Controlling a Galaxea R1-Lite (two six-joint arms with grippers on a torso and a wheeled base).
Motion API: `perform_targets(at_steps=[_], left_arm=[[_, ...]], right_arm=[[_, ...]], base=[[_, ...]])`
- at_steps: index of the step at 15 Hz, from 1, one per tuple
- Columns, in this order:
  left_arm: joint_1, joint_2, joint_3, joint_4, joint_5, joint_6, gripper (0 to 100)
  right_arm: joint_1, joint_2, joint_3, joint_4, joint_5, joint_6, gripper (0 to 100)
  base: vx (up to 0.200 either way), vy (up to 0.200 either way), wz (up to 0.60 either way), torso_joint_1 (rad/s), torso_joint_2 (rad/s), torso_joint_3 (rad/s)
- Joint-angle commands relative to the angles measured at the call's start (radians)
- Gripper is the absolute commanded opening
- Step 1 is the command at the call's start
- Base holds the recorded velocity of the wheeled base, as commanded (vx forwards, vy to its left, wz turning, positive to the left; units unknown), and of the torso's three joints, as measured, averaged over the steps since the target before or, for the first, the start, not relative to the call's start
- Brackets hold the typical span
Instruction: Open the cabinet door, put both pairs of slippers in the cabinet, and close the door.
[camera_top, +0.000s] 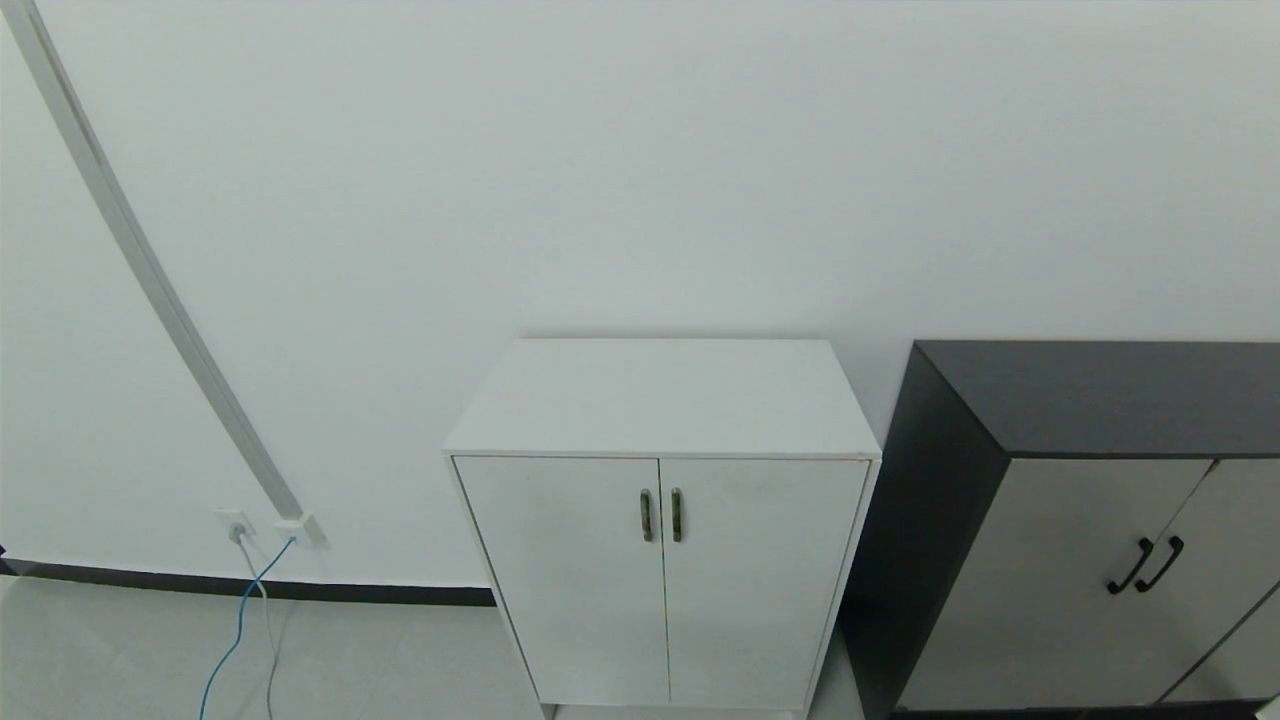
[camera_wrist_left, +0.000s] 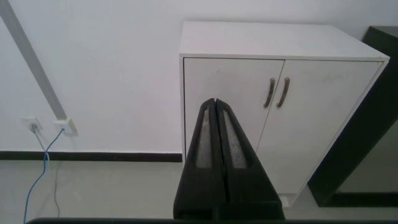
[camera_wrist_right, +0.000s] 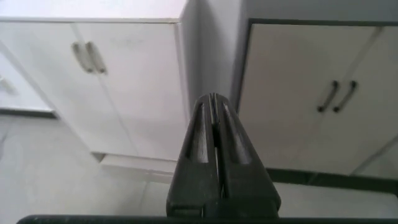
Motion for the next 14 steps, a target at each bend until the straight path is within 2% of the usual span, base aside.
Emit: perform_targets(at_steps=[1,6,8,14], left_arm=[[0.000,0.000,0.000,0.000,0.000,0.000,0],[0.000,0.000,0.000,0.000,0.000,0.003,0],[0.000,0.000,0.000,0.001,0.000,0.004,0],[0.000,0.000,0.000,0.000,0.000,0.004,0]], right_arm=[[-0.043,-0.026,0.000,0.000,0.000,0.000,0],[-0.057,-0.131,0.002,-0.003,-0.001,0.010,0],[-0.055,-0.131,0.002,-0.005,0.000,0.065,0],[-0.052,-0.132,0.002,-0.005,0.002,0.059,0]], base=[[0.000,0.000,0.00,0.000,0.00,0.000],[0.000,0.000,0.00,0.000,0.00,0.000],[0.000,0.000,0.00,0.000,0.00,0.000],[0.000,0.000,0.00,0.000,0.00,0.000]])
